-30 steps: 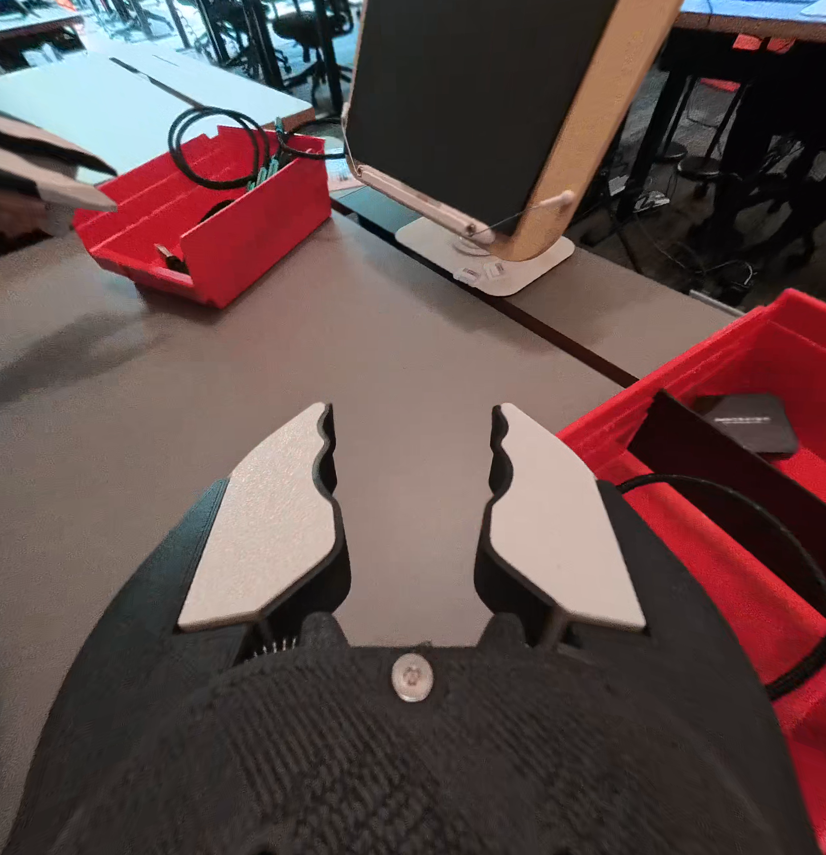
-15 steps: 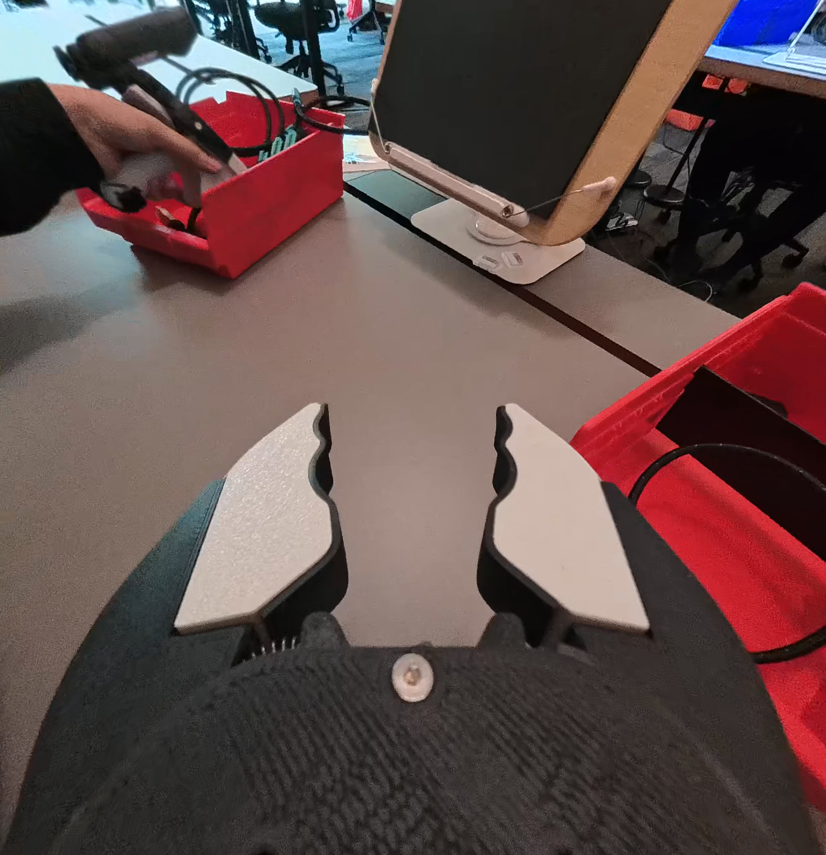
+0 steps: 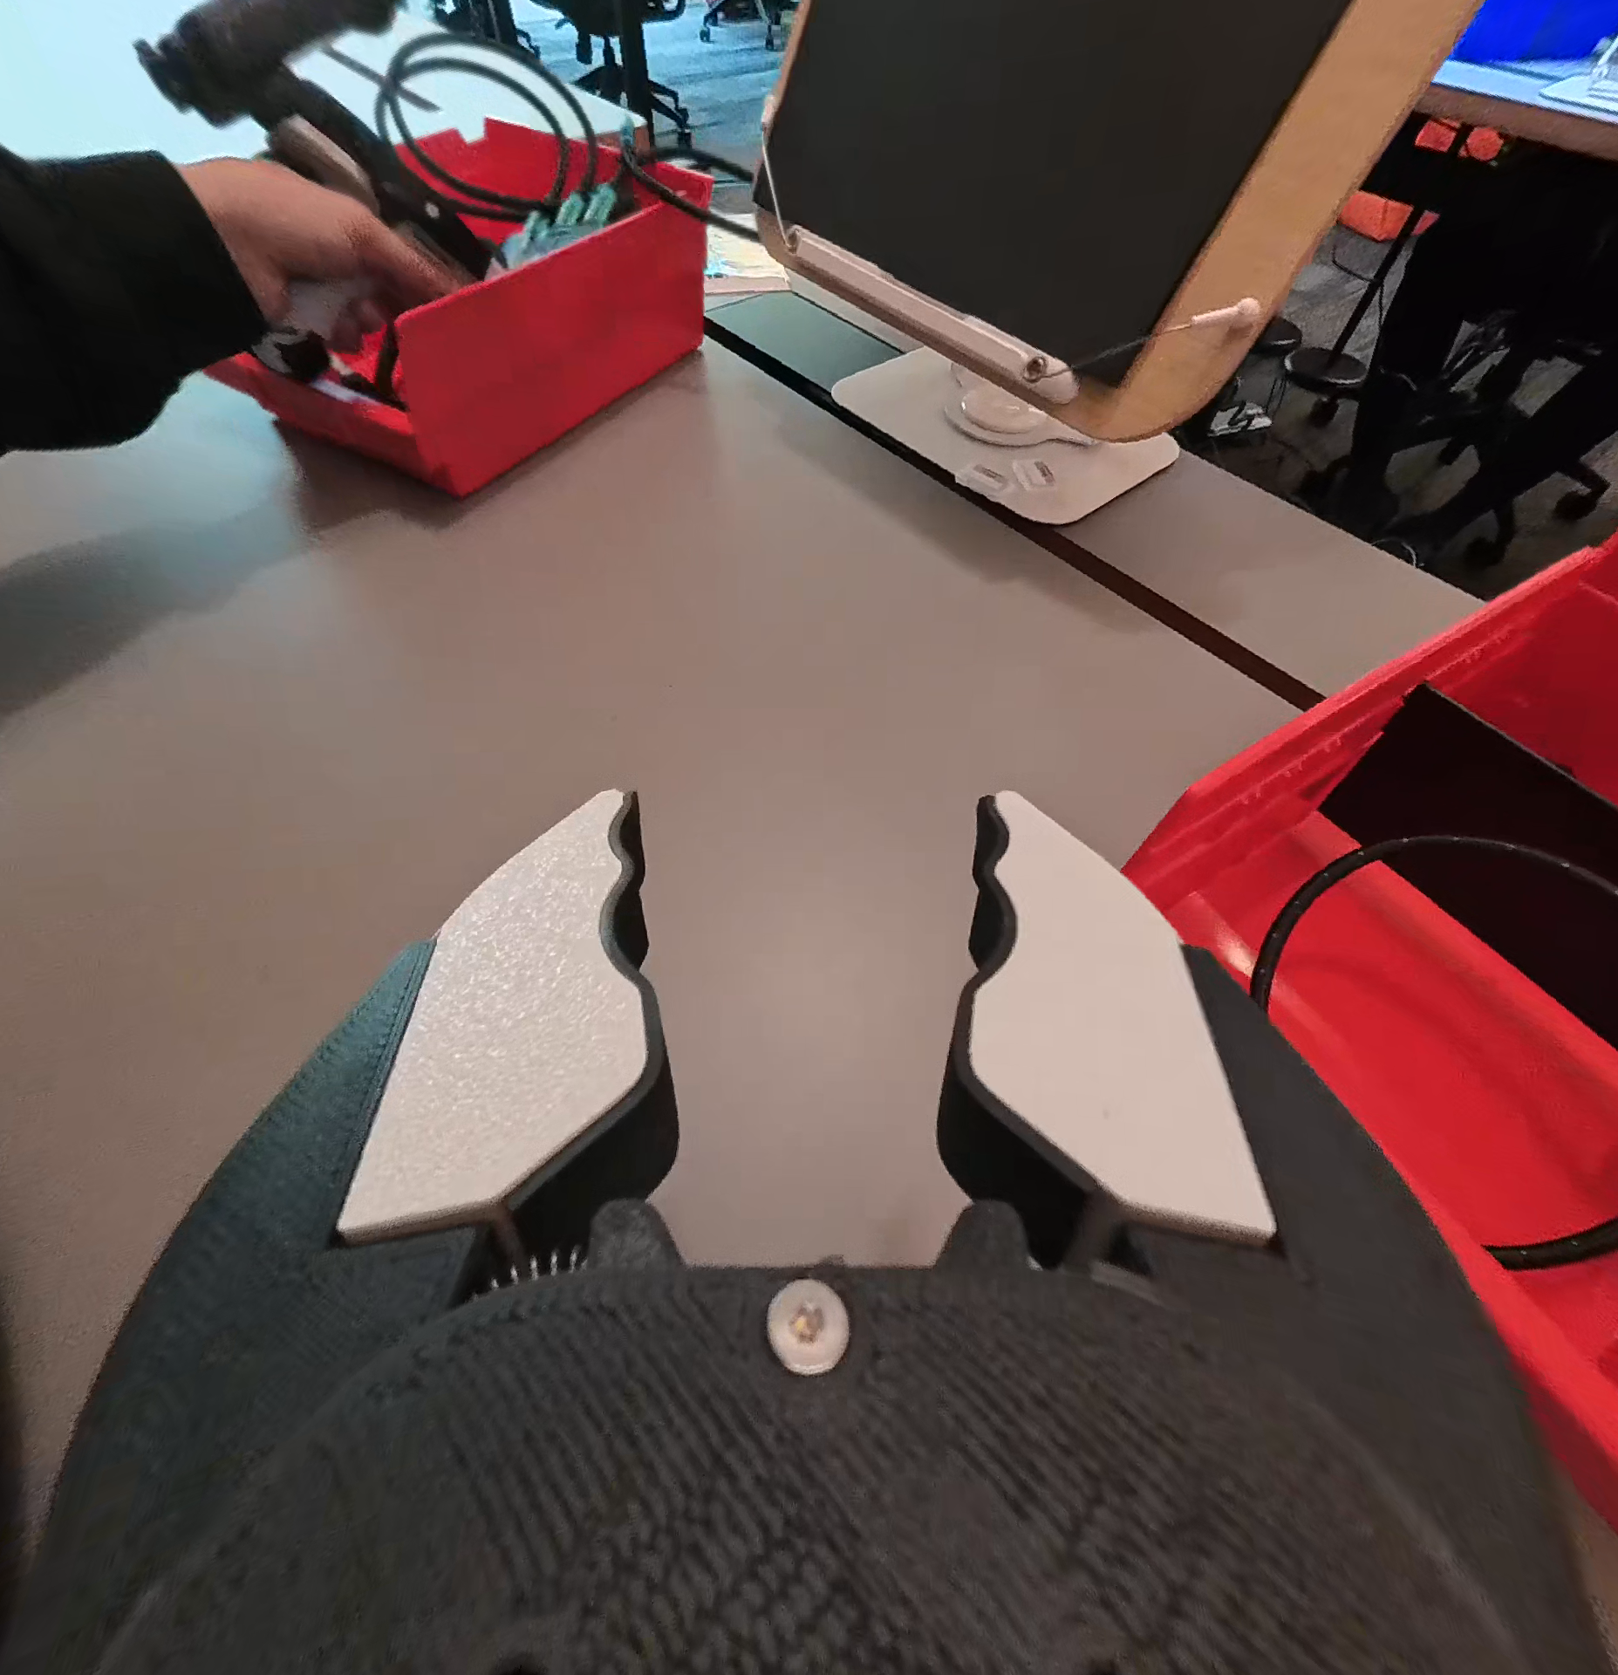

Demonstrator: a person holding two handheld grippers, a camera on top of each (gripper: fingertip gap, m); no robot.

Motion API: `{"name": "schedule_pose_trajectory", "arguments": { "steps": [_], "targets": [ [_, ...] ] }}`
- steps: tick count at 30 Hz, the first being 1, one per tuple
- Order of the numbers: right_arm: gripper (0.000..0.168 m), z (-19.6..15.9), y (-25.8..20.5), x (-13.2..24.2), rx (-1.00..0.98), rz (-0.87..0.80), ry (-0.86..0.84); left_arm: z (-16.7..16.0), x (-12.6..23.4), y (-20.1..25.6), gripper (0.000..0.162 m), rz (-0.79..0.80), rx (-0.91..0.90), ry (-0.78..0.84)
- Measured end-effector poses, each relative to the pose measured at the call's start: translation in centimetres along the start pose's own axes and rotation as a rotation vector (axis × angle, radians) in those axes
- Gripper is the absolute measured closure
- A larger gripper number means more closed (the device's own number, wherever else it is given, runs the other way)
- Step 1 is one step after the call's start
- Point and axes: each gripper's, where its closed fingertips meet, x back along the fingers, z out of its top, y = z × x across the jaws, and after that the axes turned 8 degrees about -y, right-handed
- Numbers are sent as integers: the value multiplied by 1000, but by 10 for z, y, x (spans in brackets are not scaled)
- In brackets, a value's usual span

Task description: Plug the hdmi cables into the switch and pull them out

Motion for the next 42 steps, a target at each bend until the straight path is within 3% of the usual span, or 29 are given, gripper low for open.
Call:
{"name": "schedule_pose_trajectory", "arguments": {
  "steps": [13, 20, 23, 27, 29, 34, 37, 42],
  "targets": [
    [99, 47, -26, -19, 113, 40, 93, 18, 106, 23, 139, 217, -417, 331],
    [100, 69, -38, -17, 178, 51, 122, 23, 168, 46, 139, 207, -519, 485],
    [103, 84, -39, -13, 153, 58, 200, 17, 197, 68, 139, 115, -579, 527],
    [100, 107, -58, -11, 67, 205, 331, -7, 225, 114, 139, -104, -683, 518],
    [96, 115, -58, -12, 93, 189, 356, -23, 231, 140, 138, -229, -739, 504],
    [93, 147, -24, 15, 225, 8, 433, -64, 232, 192, 139, -554, -858, 415],
    [102, 172, -12, 52, 273, 46, 495, -88, 225, 211, 139, -666, -966, 353],
    [100, 155, 44, 42, 349, 90, 364, -127, 223, 237, 139, -857, -1137, 258]
  ]
}}
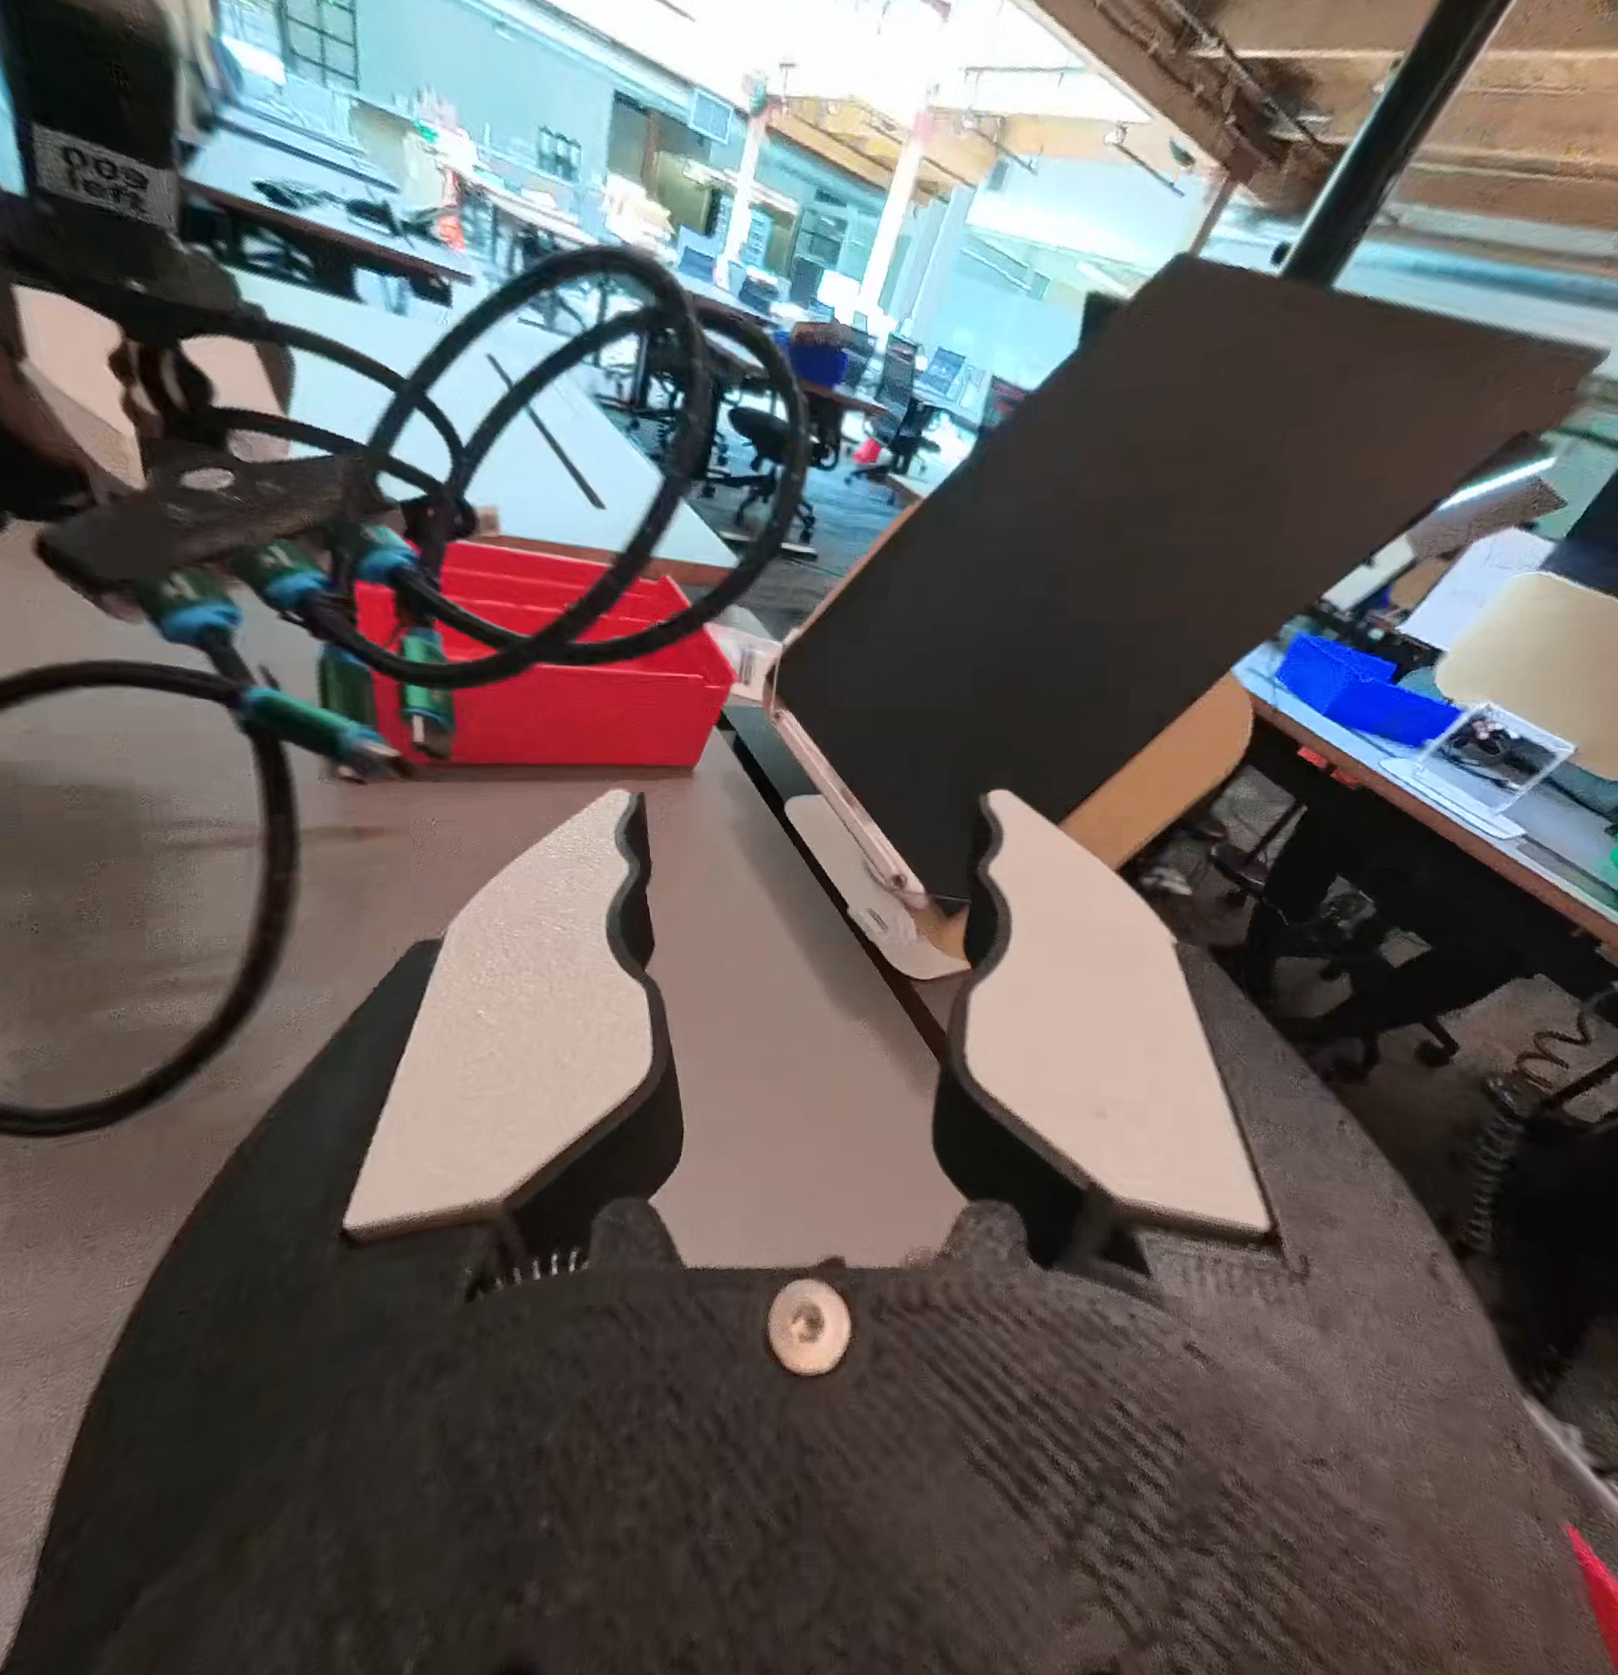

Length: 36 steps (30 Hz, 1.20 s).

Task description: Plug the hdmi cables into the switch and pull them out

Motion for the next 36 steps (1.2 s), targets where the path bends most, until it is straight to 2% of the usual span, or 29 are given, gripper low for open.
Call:
{"name": "schedule_pose_trajectory", "arguments": {
  "steps": [3, 5, 7, 8, 10, 11, 13, 14, 16, 18, 20, 23, 26, 29, 33, 36],
  "targets": [
    [102, -18, -6, -3, -141, 169, 80, 3, -11, 18, 139, -115, -23, -2],
    [104, -4, -41, 3, -242, 378, 221, 4, -16, 27, 139, -166, -28, -9],
    [99, -2, -74, 4, -228, 514, 259, 5, -21, 32, 139, -207, -39, -13],
    [99, -5, -83, 0, -226, 522, 237, 5, -23, 34, 139, -219, -47, -20],
    [98, -22, -94, 3, -185, 490, 49, 4, -25, 32, 139, -212, -49, -42],
    [98, -30, -84, 9, -155, 377, -24, 3, -25, 31, 139, -193, -46, -56],
    [103, -27, -60, 32, -46, 117, -28, -2, -23, 27, 139, -158, -35, -89],
    [111, -11, -63, 45, 24, 81, 31, -4, -23, 25, 139, -157, -30, -101],
    [127, 22, -91, 56, 125, 141, 126, -9, -25, 24, 139, -174, -36, -119],
    [126, 30, -115, 41, 249, 157, 42, -9, -30, 22, 139, -194, -43, -130],
    [123, 26, -125, 18, 348, 118, -75, -9, -37, 21, 139, -201, -45, -137],
    [134, 28, -138, -7, 321, 141, -96, -7, -44, 20, 139, -205, -53, -126],
    [134, 10, -136, -27, 306, 140, -175, -6, -46, 22, 139, -208, -68, -108],
    [131, -8, -145, -33, 304, 227, -191, -6, -45, 21, 139, -197, -67, -117],
    [130, -24, -143, -37, 373, 213, -273, -8, -44, 23, 139, -191, -95, -149],
    [130, -18, -146, -30, 378, 221, -234, -8, -42, 18, 139, -166, -93, -168]
  ]
}}
